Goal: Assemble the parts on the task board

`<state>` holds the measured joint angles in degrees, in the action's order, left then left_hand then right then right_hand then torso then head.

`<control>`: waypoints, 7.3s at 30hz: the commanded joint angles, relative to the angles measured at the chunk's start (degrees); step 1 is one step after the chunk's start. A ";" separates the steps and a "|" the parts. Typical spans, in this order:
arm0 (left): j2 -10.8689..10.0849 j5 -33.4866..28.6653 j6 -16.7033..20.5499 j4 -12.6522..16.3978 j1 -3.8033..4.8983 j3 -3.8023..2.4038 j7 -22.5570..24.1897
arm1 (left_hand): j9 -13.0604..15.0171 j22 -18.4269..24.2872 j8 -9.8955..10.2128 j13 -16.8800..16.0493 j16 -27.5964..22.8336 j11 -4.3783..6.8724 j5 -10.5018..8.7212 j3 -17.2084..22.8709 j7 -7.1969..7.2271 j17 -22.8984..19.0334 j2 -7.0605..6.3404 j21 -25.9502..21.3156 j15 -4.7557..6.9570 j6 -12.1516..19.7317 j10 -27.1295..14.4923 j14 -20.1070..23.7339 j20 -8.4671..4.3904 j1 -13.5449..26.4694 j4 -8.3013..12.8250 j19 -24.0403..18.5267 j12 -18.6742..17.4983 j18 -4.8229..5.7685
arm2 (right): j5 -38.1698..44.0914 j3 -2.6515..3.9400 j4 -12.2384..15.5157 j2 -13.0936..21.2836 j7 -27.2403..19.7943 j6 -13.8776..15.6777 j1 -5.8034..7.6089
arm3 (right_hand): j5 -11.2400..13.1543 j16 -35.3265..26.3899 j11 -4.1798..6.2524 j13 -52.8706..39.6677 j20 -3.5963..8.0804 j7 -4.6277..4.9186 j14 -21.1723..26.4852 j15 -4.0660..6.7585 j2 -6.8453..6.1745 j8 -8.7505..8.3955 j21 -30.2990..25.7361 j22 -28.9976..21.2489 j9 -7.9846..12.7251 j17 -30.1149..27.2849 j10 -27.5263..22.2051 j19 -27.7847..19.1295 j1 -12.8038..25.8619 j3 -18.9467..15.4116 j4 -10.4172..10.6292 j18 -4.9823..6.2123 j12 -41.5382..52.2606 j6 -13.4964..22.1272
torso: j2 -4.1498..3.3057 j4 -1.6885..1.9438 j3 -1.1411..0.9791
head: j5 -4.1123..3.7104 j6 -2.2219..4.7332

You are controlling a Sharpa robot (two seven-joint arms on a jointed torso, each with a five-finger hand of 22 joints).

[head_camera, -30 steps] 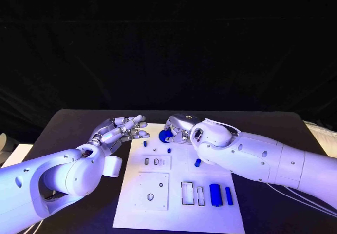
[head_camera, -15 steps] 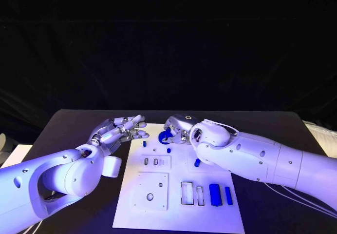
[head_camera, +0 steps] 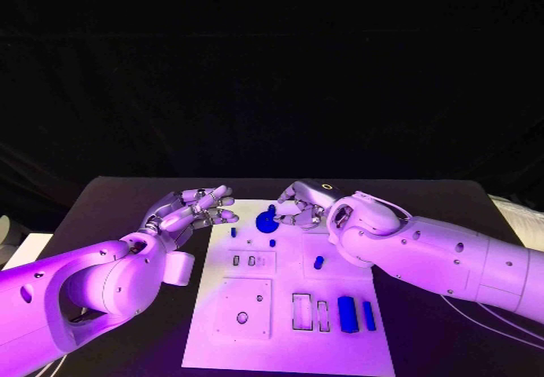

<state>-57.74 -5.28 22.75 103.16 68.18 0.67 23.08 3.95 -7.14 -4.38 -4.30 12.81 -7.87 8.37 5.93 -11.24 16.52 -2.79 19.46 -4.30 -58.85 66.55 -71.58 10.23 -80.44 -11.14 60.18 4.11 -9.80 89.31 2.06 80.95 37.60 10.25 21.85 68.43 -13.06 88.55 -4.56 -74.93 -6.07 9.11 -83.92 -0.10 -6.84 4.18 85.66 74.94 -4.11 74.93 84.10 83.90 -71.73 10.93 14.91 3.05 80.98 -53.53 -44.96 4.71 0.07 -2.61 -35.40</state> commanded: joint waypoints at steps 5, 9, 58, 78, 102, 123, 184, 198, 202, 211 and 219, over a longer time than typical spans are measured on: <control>0.28 -0.06 -1.33 -1.05 0.06 -0.03 0.39 | 0.02 0.12 0.31 0.06 -0.39 0.03 -0.28 0.07 -0.29 0.28 0.10 -0.22 0.01 0.04 -0.49 0.39 0.29 -0.59 0.49 0.12 -0.36 -0.64 | -18.95 0.34 2.38 7.74 -13.58 1.92 0.43 | -0.54 -0.26 0.38 -6.84 0.21 0.24 -5.21 0.25 -0.11 -0.44 0.01 5.17 0.16 11.04 -0.03 1.09 -6.24 1.73 -5.17 -0.93 -1.58 0.18 | 0.90 -0.97 0.07 | 0.02 0.01; 0.54 -0.07 -1.53 -1.72 0.05 -0.02 0.42 | 0.02 0.12 0.31 0.06 -0.39 0.03 -0.28 0.07 -0.29 0.28 0.10 -0.22 0.01 0.04 -0.49 0.39 0.29 -0.59 0.49 0.12 -0.36 -0.64 | -23.97 0.38 2.11 11.20 -16.74 0.23 0.35 | -0.39 -0.34 0.35 -6.55 0.18 0.28 -5.17 0.21 -0.66 -0.47 -0.13 4.90 0.19 10.90 -0.26 0.93 -7.13 1.68 -6.40 -0.87 -1.97 0.29 | 1.23 -1.46 -0.07 | 0.03 -0.02; 2.27 -0.07 -2.33 -4.53 -0.18 0.16 0.26 | 0.04 0.14 0.31 0.05 -0.46 0.05 -0.28 0.11 -0.26 0.40 0.17 -0.23 0.02 -0.01 -0.44 0.38 0.30 -0.60 0.51 0.12 -0.34 -0.65 | -24.71 0.41 -6.88 13.58 -20.14 -2.81 -5.76 | 0.38 -0.08 0.64 -6.86 0.33 -0.03 -5.32 0.42 0.34 0.32 -0.04 5.16 -0.11 11.55 0.09 1.04 -9.19 1.65 -9.94 -0.92 -1.57 -1.92 | 1.54 -1.82 -0.88 | -0.88 -1.01; 2.20 -0.07 -2.32 -4.45 -0.18 0.16 0.24 | 0.04 0.14 0.31 0.05 -0.46 0.05 -0.28 0.11 -0.26 0.40 0.17 -0.23 0.02 -0.01 -0.44 0.38 0.30 -0.60 0.51 0.12 -0.34 -0.65 | -23.81 0.42 -7.87 12.69 -19.74 -3.88 -5.80 | 2.27 0.08 1.65 -7.44 1.00 -1.23 -5.41 1.23 1.88 1.70 0.19 5.70 -0.47 11.96 0.58 1.31 -8.91 2.69 -11.40 -1.02 -0.85 -6.53 | 1.54 -1.87 -0.93 | -0.83 -1.15; 2.16 -0.07 -2.28 -4.47 -0.18 0.16 0.20 | 0.04 0.15 0.33 0.05 -0.51 0.07 -0.28 0.18 -0.26 0.50 0.24 -0.23 0.03 -0.02 -0.45 0.37 0.29 -0.69 0.58 0.14 -0.35 -0.66 | -21.92 0.50 -7.39 12.19 -16.76 0.93 -5.83 | 2.43 0.33 3.49 -8.36 2.36 -3.43 -5.55 2.77 4.32 3.36 0.46 6.33 -1.30 12.57 1.38 1.67 -7.70 3.81 -12.29 -1.14 0.26 -12.05 | 1.58 -1.83 -0.93 | -0.66 -1.28; 3.49 -0.12 -2.77 -6.93 -0.19 0.19 0.28 | 0.04 0.15 0.33 0.05 -0.51 0.07 -0.28 0.18 -0.26 0.50 0.24 -0.23 0.03 -0.02 -0.45 0.37 0.29 -0.69 0.58 0.14 -0.35 -0.66 | -13.81 0.63 6.69 6.60 -6.24 1.62 -4.08 | 2.32 0.29 3.79 -8.45 2.75 -3.73 -5.54 3.11 5.59 3.30 0.43 6.27 -1.43 12.48 1.54 1.66 -6.98 4.13 -12.14 -1.13 0.35 -12.34 | 2.92 -1.15 -0.11 | 0.95 -2.42; 4.92 -0.15 -2.89 -8.29 -0.23 0.29 0.33 | 0.05 0.17 0.35 0.04 -0.59 0.07 -0.28 0.24 -0.25 0.66 0.33 -0.23 0.04 -0.05 -0.43 0.34 0.29 -0.72 0.62 0.15 -0.34 -0.66 | 4.97 -1.37 3.12 -5.41 5.75 -12.53 -8.74 | 2.38 -0.13 3.75 -7.84 2.92 -3.63 -5.36 3.16 4.40 2.71 0.16 5.84 -1.48 11.65 1.02 1.45 -4.65 3.40 -12.19 -1.05 -0.65 -12.14 | 3.12 -0.47 0.21 | 1.67 -4.66; 4.90 -0.15 -2.88 -8.32 -0.23 0.29 0.30 | 0.05 0.17 0.35 0.04 -0.59 0.07 -0.28 0.24 -0.25 0.66 0.33 -0.23 0.04 -0.05 -0.43 0.34 0.29 -0.72 0.62 0.15 -0.34 -0.66 | 4.74 -1.39 3.11 -5.39 6.80 -12.15 -8.74 | 2.55 -0.31 2.84 -6.47 2.45 -2.50 -5.29 2.47 2.90 0.89 -0.04 5.52 -0.86 11.32 -0.13 1.28 -2.55 2.28 -11.36 -1.00 -2.65 -9.53 | 3.12 -0.44 0.24 | 1.71 -4.57; 4.89 -0.15 -2.86 -8.31 -0.23 0.29 0.30 | 0.05 0.17 0.35 0.04 -0.59 0.07 -0.28 0.24 -0.25 0.66 0.33 -0.23 0.04 -0.05 -0.43 0.34 0.29 -0.72 0.62 0.15 -0.34 -0.66 | 4.74 -1.39 3.14 -5.37 6.90 -12.15 -8.74 | 2.51 -0.33 2.74 -6.26 2.37 -2.40 -5.28 2.39 2.79 0.74 -0.06 5.51 -0.82 11.30 -0.32 1.28 -2.43 2.21 -11.30 -0.99 -2.96 -9.34 | 3.12 -0.46 0.26 | 1.72 -4.55; 4.87 -0.15 -2.84 -8.29 -0.23 0.29 0.29 | 0.05 0.17 0.35 0.04 -0.59 0.07 -0.28 0.24 -0.25 0.66 0.33 -0.23 0.04 -0.05 -0.43 0.34 0.29 -0.72 0.62 0.15 -0.34 -0.66 | 4.77 -1.39 3.15 -5.42 7.31 -10.99 -8.74 | 2.78 -0.33 1.94 -2.79 1.72 -1.49 -5.28 1.69 1.60 -0.54 -0.15 5.40 -0.10 11.34 -3.08 1.21 -1.36 1.41 -10.64 -0.97 -7.75 -6.79 | 3.12 -0.51 0.24 | 1.67 -4.42; 4.86 -0.15 -2.90 -8.32 -0.23 0.29 0.23 | 0.05 0.17 0.35 0.04 -0.59 0.07 -0.28 0.24 -0.25 0.66 0.33 -0.23 0.04 -0.05 -0.43 0.34 0.29 -0.72 0.62 0.15 -0.34 -0.66 | 4.43 -1.39 3.36 -5.40 7.25 -7.10 -8.74 | 3.89 -0.37 0.93 -0.07 0.79 -0.48 -5.27 0.77 -0.60 -0.57 -0.33 5.14 0.41 11.34 -5.10 1.03 0.72 -2.07 -7.67 -0.90 -10.89 -1.91 | 3.09 -0.48 0.23 | 1.60 -4.34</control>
<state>-52.93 -5.34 20.94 94.78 67.92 0.99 22.98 3.95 -7.07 -4.39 -4.30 12.60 -7.87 8.37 6.23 -11.24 17.11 -2.50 19.46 -4.30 -58.85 66.55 -71.58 10.23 -80.74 -10.84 60.18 4.11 -9.80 93.57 0.99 84.70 32.05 15.36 14.82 60.10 -9.29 88.53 -3.49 -74.90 -4.85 8.56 -84.11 1.10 -6.87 3.74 85.65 74.91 -3.79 74.90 79.33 84.10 -70.95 9.41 7.12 3.05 70.28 -55.88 -41.84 4.21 0.31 -0.98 -39.77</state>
